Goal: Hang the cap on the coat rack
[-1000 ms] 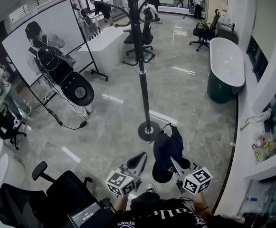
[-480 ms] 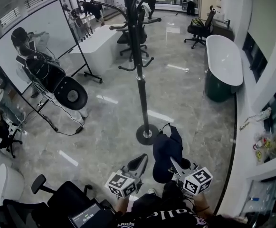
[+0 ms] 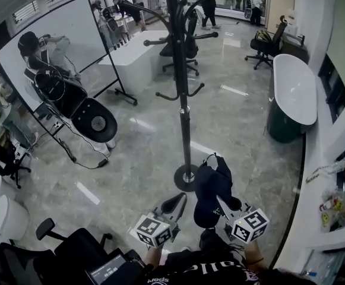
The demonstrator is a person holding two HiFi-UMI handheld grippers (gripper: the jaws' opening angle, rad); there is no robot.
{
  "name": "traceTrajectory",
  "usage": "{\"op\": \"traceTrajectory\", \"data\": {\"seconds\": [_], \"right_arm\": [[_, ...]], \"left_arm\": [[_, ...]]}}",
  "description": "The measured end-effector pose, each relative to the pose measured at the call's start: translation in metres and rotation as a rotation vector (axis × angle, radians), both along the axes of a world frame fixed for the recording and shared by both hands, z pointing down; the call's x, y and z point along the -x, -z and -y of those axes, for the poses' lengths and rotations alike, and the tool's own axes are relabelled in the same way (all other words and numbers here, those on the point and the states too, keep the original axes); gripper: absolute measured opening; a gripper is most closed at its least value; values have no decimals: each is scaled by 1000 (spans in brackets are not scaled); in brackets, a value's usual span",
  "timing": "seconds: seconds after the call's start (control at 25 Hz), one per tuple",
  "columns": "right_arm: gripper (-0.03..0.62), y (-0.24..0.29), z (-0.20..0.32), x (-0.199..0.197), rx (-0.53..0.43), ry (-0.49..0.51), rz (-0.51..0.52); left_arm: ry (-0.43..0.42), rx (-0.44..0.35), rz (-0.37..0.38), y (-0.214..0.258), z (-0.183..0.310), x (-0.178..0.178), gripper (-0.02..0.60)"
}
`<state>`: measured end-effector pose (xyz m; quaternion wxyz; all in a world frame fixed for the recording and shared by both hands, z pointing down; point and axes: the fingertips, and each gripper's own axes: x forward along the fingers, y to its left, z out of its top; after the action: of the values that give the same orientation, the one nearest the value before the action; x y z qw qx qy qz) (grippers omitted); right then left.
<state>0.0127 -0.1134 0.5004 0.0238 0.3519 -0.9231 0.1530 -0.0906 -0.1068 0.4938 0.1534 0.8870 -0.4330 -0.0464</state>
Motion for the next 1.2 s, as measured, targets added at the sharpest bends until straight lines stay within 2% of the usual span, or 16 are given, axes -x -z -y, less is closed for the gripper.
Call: {"op": "traceTrajectory", "data": {"seconds": [0.16, 0.36, 0.52, 0.72, 0.92, 1.08, 1.2], "right_arm": [[28, 17, 53, -16, -26, 30, -5], [28, 27, 109, -54, -61, 41, 9], [28, 30, 145, -71, -87, 71, -4], [28, 47, 187, -89, -145, 82, 1], [28, 87, 227, -86, -211, 82, 31], [28, 123, 258, -80, -296, 70, 34], [28, 147, 285, -79, -357, 52, 20]], "left_arm": [[35, -25, -11, 17, 50, -12, 3], [56, -54, 2, 23, 98, -45, 3], [79, -57, 16, 21, 125, -60, 3], [63, -72, 56, 20, 152, -82, 3], [43, -92, 70, 42, 178, -83, 3], [42, -114, 79, 47, 205, -67, 3], [33, -98, 70, 48, 230, -56, 3]]}}
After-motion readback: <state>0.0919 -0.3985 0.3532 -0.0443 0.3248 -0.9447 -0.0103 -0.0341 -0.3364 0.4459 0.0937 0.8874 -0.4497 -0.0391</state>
